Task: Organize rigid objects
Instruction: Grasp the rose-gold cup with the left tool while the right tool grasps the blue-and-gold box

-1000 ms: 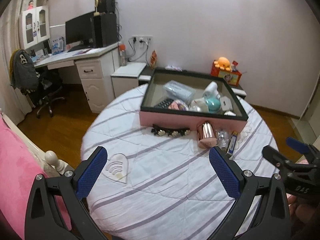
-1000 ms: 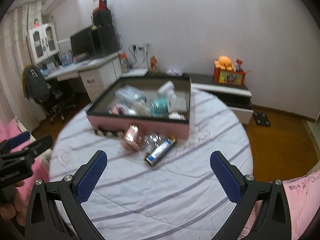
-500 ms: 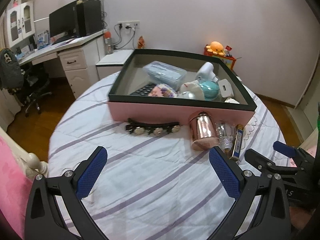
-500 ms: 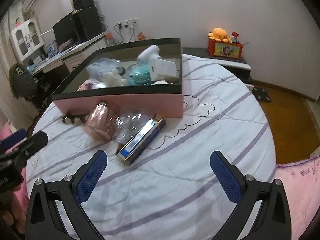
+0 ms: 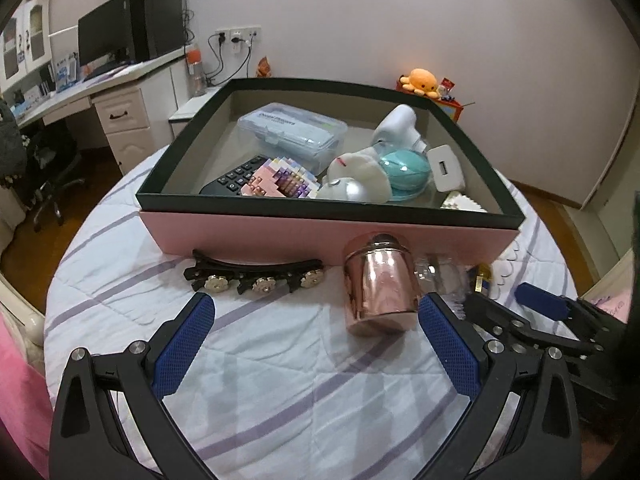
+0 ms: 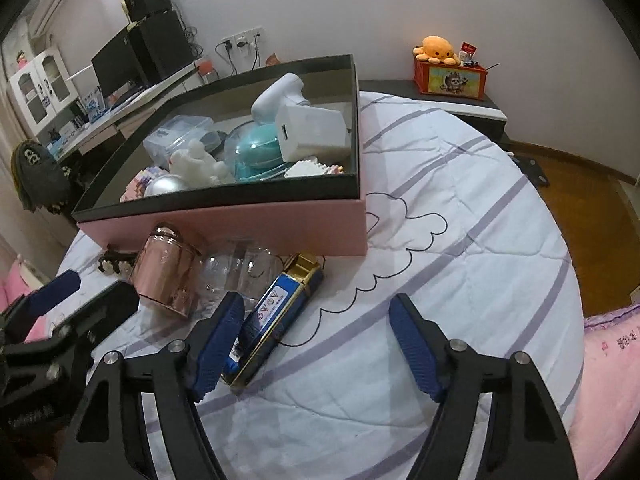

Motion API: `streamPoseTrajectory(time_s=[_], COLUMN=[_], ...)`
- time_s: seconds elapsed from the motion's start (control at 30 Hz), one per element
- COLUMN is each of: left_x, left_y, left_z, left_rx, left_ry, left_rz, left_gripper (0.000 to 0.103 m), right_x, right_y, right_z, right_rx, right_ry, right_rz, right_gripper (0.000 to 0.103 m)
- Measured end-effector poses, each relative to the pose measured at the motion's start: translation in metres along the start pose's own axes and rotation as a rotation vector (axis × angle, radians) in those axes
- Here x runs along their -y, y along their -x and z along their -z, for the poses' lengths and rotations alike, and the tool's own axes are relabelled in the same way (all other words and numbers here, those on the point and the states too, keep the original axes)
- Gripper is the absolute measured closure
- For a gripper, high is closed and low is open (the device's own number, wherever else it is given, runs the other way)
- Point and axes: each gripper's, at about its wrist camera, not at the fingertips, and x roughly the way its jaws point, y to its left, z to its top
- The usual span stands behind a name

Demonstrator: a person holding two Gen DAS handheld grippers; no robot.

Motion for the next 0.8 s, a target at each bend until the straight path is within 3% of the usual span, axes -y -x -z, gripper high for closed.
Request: streamPoseTrajectory(time_s=[0.1, 0.27, 0.33, 0.5, 0.63, 0.8], left_x=[0.004, -0.003, -0.003, 0.0, -0.002, 0.008], left_y=[-0.003, -0.013, -0.016, -0.02, -0.037, -0.046], left_z=[0.001, 0.0, -0.001, 0.0, -0.002, 0.0], left_rx=[-0.002, -0.01, -0.02, -0.026, -0.086, -0.08], left_ry=[-0.014, 0.006, 0.007, 0.002, 0.037, 0.002], left_rz=[0.008, 0.052, 0.072, 0.086, 0.141, 0.086], left_gripper=[0.001, 0.0, 0.0, 0.002, 0.002, 0.004], right_x=[-0.002, -0.005, -0.007, -0.008, -0.003, -0.001], right_y=[-0.002, -0.006, -0.002, 0.001, -0.007, 0.0], right_z=[-0.001, -0.002, -0.001, 0.001, 0.001, 0.006], right_rx=[-0.014, -0.024, -0.023, -0.012, -0.014, -0.026], right_ry=[0.016, 0.042, 0.063, 0.068, 0.055, 0.07], right_rz=[0.02, 0.025, 0.014, -0.018, -0.036, -0.029], right_gripper=[0.041, 0.044, 0.052, 0.061, 0.061, 0.061])
